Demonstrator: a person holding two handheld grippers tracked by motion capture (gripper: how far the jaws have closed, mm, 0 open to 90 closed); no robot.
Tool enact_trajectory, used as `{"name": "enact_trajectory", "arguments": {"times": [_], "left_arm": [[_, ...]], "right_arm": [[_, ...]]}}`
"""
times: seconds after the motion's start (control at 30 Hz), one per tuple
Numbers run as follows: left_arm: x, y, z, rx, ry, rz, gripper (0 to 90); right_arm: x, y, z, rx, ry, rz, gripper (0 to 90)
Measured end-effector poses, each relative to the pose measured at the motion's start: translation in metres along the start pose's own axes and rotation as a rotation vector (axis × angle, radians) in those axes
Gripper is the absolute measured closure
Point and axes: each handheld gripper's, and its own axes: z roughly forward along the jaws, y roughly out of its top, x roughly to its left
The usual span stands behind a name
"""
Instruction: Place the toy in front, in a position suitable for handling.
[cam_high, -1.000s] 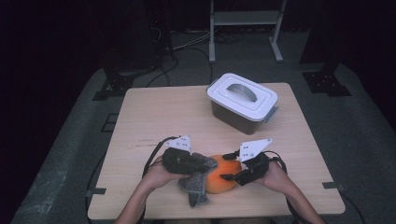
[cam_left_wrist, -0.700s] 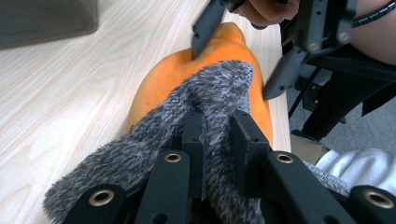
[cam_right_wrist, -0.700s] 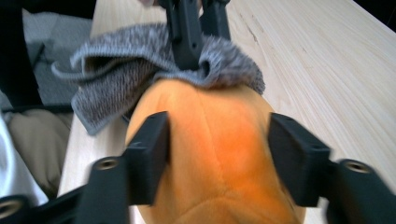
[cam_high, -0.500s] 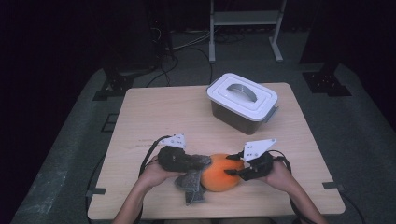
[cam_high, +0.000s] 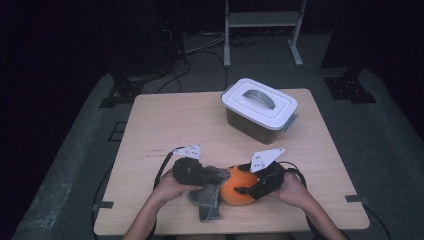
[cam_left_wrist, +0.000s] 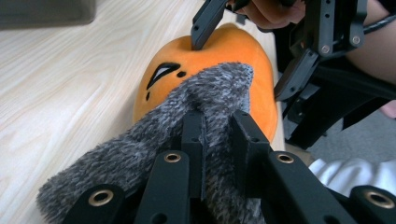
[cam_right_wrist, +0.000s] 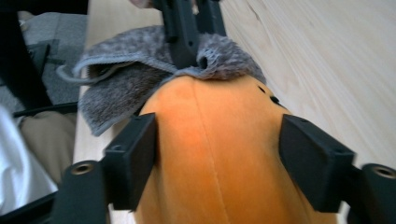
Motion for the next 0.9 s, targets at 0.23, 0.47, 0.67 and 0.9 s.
{"name": "enact_trajectory", "arguments": {"times": [0.23,0.47,0.67,0.9], "left_arm": [[0.005,0.003,-0.012,-0.035,0.004,-0.004,77.1],[0.006,0.007,-0.041,-0.102,0.040,0.004,77.1],[0.010,0.001,-0.032,0.002,0.100,0.021,77.1],[0.013,0.000,-0.022,-0.037,0.037,-0.006,77.0]], "right_arm": [[-0.009,0.008,0.005,-0.039,0.038,-0.005,59.5],[-0.023,0.023,0.017,-0.132,0.105,-0.003,60.6],[-0.032,0.004,0.018,-0.169,0.197,0.026,56.5],[-0.044,-0.017,-0.003,-0.183,0.168,0.062,46.9]]}}
